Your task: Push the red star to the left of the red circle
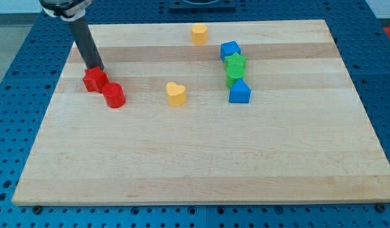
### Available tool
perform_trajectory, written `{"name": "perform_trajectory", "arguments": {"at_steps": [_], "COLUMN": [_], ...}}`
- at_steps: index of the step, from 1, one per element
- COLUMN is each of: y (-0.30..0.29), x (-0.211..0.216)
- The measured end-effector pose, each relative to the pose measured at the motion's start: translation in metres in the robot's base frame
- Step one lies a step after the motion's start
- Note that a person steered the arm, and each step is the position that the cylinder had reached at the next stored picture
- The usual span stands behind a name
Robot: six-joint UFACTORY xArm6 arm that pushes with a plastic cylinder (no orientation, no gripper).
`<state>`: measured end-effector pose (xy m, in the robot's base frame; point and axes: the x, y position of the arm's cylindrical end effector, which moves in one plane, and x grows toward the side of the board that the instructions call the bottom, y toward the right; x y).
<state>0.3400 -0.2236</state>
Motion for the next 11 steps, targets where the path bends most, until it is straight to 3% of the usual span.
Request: {"name": "perform_trajectory", "arguments": {"at_steps": [3,11], "y": [0.016,-0.010], "x": [0.014,0.049]}}
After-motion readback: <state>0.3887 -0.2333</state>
